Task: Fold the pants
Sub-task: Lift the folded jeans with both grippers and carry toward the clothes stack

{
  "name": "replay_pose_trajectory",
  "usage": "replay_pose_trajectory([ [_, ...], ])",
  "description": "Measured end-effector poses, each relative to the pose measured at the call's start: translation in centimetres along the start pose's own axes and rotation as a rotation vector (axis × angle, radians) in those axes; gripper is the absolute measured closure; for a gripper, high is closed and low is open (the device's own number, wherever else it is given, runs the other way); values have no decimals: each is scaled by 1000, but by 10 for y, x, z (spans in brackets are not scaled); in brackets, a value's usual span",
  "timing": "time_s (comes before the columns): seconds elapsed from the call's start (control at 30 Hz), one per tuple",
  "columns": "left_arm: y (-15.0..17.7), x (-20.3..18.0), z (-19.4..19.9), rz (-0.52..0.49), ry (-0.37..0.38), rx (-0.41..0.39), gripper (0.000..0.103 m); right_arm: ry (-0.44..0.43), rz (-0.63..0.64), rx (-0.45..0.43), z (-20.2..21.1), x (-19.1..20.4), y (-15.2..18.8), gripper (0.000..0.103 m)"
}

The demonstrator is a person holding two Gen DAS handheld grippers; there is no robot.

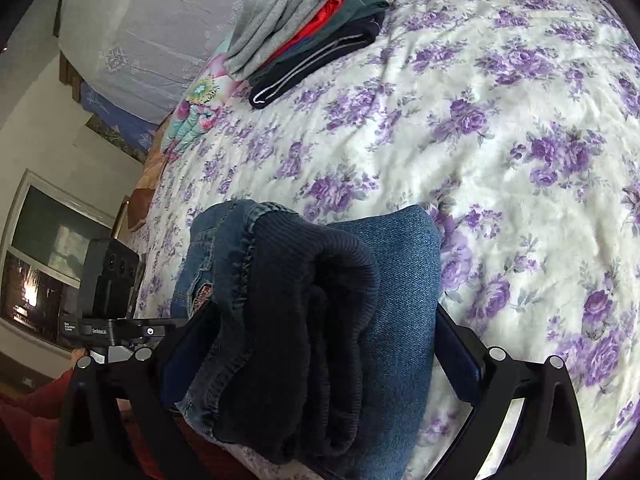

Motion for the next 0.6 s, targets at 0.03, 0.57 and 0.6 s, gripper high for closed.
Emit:
replay_pose_trajectory([
  [0.03,-1,-1,-1,-7,-1,5,4,-9,-25,32,-8,-4,0,3],
  [0.57,2,-4,2,-31,36,-21,4,-61,-29,-27,-2,-10,11,3],
  [0.6,4,-3,3,-32,44,-24,4,-65,-27,-29,-1,-11,12,3],
])
Point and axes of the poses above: each gripper's, at about its wrist camera, not at the fingertips, and z roughly against the way its jaws point, x to its left, y to its underside, the point moved 4 cm from there along -z, roughly the way its jaws point, and after that the axes turned 3 degrees about x, right-handed, at the moved point
